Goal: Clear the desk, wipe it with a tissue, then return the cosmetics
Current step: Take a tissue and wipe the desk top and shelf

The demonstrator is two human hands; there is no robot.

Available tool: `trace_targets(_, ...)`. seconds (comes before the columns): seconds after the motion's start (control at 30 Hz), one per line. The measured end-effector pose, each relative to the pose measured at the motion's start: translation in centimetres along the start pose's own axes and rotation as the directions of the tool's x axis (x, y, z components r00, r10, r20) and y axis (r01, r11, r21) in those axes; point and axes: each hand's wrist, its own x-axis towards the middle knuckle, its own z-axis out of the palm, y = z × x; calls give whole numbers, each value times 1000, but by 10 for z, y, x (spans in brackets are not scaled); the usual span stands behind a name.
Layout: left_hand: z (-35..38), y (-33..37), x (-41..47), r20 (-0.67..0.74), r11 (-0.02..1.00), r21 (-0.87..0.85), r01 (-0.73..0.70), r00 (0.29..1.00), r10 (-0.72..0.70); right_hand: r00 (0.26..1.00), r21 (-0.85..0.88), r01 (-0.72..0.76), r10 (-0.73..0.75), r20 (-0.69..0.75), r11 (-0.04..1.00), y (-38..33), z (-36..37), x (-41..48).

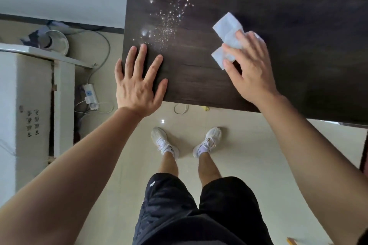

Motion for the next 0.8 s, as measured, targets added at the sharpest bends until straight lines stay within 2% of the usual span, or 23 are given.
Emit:
trace_targets(0.1, -1, 0, 0, -2, 1000, 11, -7, 1000, 7, 994, -13, -95, 95, -47, 995, 26, -5, 16)
trace_targets(0.23, 0, -3, 2, 28, 1000, 25, -12, 1000, 11, 976, -31, -216, 215, -24, 976, 5, 0, 45)
trace_targets(0.4, -5, -2, 3, 91, 999, 38, 7, 996, -10, 997, 48, -23, 19, 81, 999, -56, 13, 46)
trace_targets(0.53, -11, 3, 5, 144, 999, 10, 47, 988, -47, 991, 107, 70, -81, 107, 992, -61, 15, 17)
trace_targets(0.7, -18, -12, 13, 128, 999, -40, 10, 992, -5, 992, 139, 79, -92, 84, 987, -40, 13, -10)
trace_targets(0.8, -15, -29, 28, 82, 983, -59, 175, 982, -170, 997, 103, 42, -49, 61, 994, -39, 13, 11)
